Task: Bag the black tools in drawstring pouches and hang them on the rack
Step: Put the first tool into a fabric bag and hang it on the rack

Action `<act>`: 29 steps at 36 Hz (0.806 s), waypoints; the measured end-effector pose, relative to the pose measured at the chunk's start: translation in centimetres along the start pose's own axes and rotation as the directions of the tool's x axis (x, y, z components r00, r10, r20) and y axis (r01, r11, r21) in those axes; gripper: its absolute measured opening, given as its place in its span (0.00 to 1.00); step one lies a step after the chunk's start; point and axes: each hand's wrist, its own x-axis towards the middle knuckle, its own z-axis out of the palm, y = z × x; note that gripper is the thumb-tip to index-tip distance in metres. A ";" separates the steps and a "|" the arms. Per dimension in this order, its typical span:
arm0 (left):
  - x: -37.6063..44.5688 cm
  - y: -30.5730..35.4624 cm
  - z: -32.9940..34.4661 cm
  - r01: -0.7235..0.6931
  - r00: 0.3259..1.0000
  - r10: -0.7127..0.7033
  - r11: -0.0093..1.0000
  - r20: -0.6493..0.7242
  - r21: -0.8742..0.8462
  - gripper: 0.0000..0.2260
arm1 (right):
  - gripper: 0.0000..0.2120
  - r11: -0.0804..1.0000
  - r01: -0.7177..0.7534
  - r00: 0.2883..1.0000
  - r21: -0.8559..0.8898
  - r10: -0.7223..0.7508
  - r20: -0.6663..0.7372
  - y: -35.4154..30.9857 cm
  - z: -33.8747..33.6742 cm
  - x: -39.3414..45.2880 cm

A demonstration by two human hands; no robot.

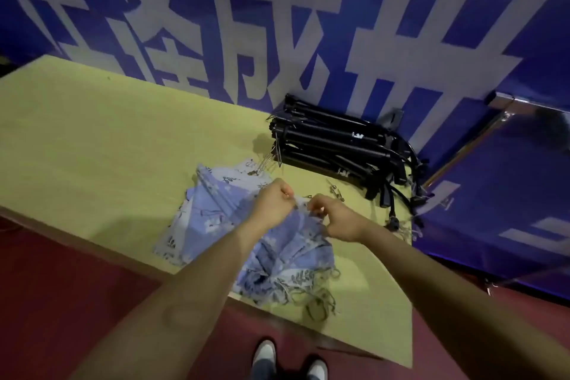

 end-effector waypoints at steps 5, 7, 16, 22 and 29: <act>-0.4 -1.7 1.1 0.007 0.990 -0.025 0.991 0.136 0.133 0.07 | 0.15 0.996 -0.026 0.997 -0.090 0.019 -0.080 1.4 1.7 0.1; -0.6 -1.9 1.3 -0.004 0.978 -0.038 0.979 0.205 0.203 0.10 | 0.08 1.000 -0.018 0.989 -0.022 0.014 -0.144 1.2 1.8 0.3; -0.7 0.6 -0.1 -0.206 0.975 0.219 0.809 0.044 0.551 0.15 | 0.05 0.957 0.090 0.930 0.277 0.019 -0.367 -2.7 -0.3 2.1; -0.8 2.7 -2.7 -0.420 0.890 0.407 0.549 0.208 0.723 0.20 | 0.05 0.984 0.136 0.909 0.118 -0.077 -0.409 -3.4 -1.9 2.6; 0.6 1.6 -3.9 -0.502 0.857 0.335 0.377 0.391 0.778 0.22 | 0.05 0.980 0.091 0.942 0.178 -0.027 -0.335 -2.1 -2.4 3.0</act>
